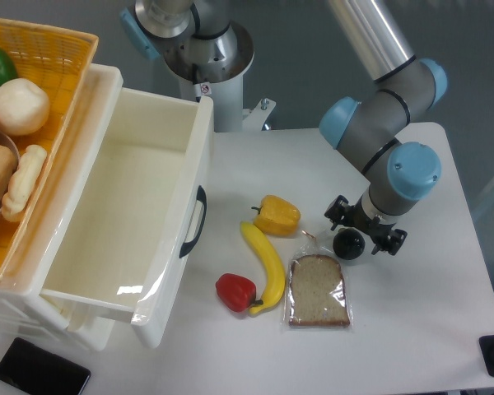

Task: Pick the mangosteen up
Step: 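Lower the gripper around the mangosteen and close the fingers, then lift the gripped mangosteen up off the table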

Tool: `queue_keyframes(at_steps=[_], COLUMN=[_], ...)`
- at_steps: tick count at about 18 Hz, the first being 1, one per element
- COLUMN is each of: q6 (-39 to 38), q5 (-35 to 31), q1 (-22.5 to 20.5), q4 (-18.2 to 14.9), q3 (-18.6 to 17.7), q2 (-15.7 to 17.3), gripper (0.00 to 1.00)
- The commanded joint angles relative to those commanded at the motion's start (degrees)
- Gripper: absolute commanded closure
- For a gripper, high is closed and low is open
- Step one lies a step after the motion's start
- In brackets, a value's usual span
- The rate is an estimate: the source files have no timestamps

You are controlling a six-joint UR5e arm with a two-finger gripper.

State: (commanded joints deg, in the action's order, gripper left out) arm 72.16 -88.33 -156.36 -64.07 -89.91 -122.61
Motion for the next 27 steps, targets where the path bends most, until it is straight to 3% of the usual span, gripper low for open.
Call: queue_keyframes(at_steps=[5, 7, 10, 13, 14, 20, 27], q6=[-2.0, -2.0, -1.5, -1.3, -1.3, 0.6, 2.3], q5=[0.0, 0.0, -0.1, -0.4, -0.4, 0.0, 3.0], q1=[0.6, 0.7, 0.6, 0.5, 0.5, -0.1, 0.4], q4=[0.0, 0.0, 0.1, 0.0, 0.0, -0.1, 0.0], q3=[0.2, 0.2, 0.3, 0.9, 1.0, 2.5, 6.9], q2=[-1.0, -1.0, -0.9, -0.7, -0.5, 1.0, -0.3], gripper=[0.00, 0.13, 0.46, 0.69, 0.72, 0.72, 0.80])
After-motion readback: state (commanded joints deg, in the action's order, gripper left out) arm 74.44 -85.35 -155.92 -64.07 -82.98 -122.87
